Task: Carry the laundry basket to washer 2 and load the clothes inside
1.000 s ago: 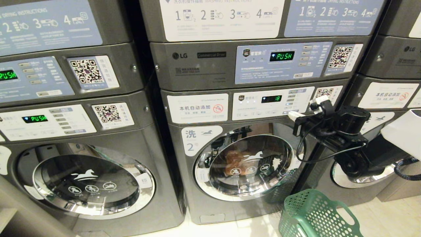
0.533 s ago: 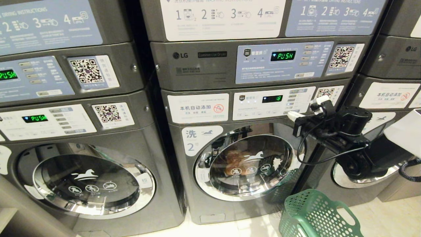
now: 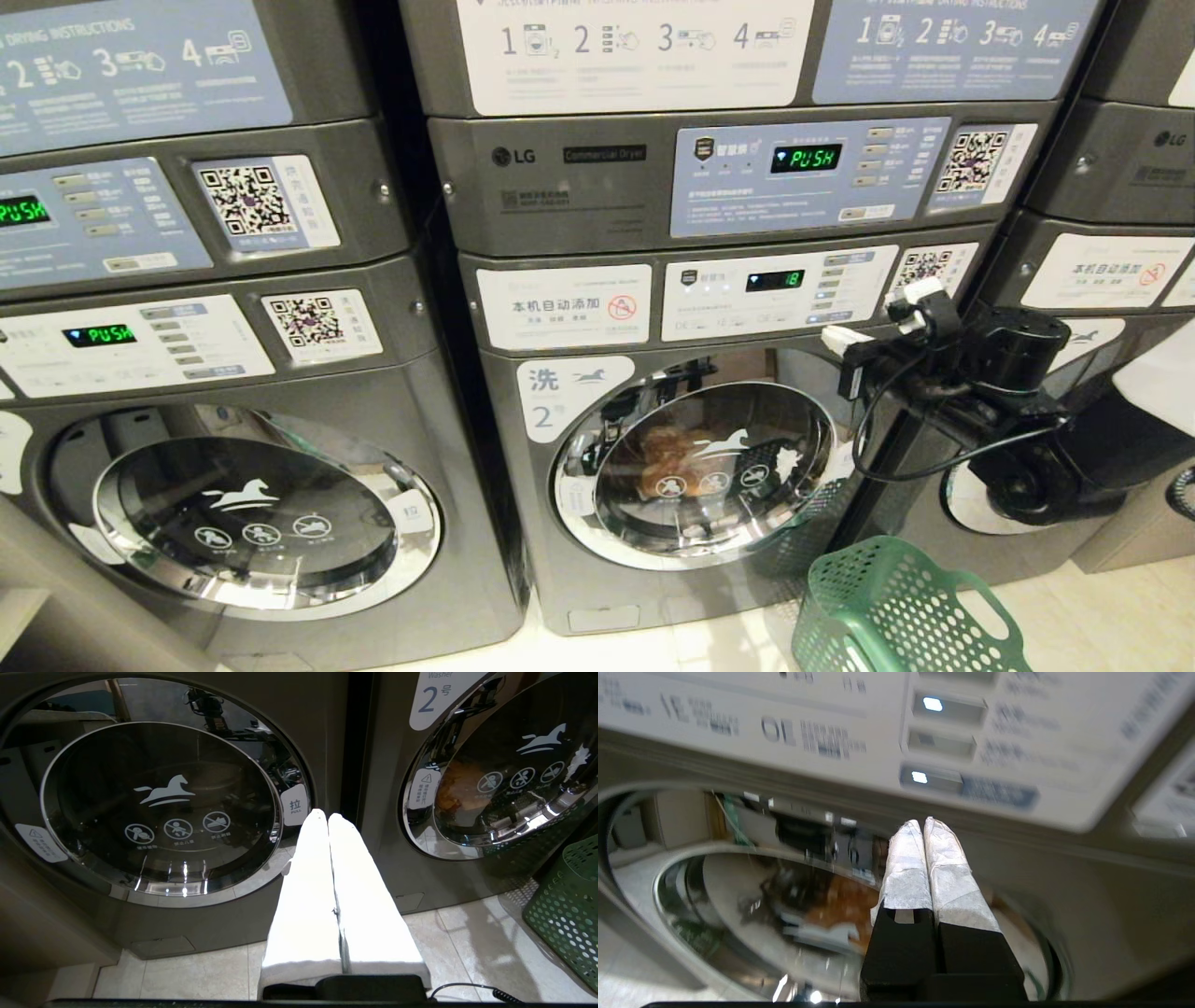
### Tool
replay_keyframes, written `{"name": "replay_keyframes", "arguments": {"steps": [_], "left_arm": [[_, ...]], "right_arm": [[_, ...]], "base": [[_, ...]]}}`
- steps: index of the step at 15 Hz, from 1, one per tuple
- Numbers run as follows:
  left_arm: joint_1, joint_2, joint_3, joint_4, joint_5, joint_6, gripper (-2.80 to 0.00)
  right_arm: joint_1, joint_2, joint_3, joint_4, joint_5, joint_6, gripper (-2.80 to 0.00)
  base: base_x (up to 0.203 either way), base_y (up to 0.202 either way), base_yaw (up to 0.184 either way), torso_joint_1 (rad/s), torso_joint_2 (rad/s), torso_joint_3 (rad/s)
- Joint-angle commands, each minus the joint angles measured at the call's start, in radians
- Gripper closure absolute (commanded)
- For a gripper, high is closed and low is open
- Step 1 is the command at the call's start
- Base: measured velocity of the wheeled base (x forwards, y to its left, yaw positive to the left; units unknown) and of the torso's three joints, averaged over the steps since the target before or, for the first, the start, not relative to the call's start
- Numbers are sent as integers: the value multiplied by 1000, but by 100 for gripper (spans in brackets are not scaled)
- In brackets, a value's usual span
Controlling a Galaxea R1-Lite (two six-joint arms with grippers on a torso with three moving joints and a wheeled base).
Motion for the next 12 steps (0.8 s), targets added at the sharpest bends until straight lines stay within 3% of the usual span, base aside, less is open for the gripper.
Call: {"name": "replay_keyframes", "arguments": {"steps": [1,4,7,12], "left_arm": [[1,1,0,0,0,1,0],[1,1,0,-1,0,1,0],[1,1,0,0,0,1,0],[1,1,0,-1,0,1,0]], "right_arm": [[2,-177,160,32,-29,-2,0],[7,-451,444,185,-133,2,0],[6,-784,684,359,-173,6,0],[-16,-1354,860,866,-187,52,0]], "base": [[0,0,0,0,0,0],[0,0,0,0,0,0],[0,0,0,0,0,0],[0,0,0,0,0,0]]}}
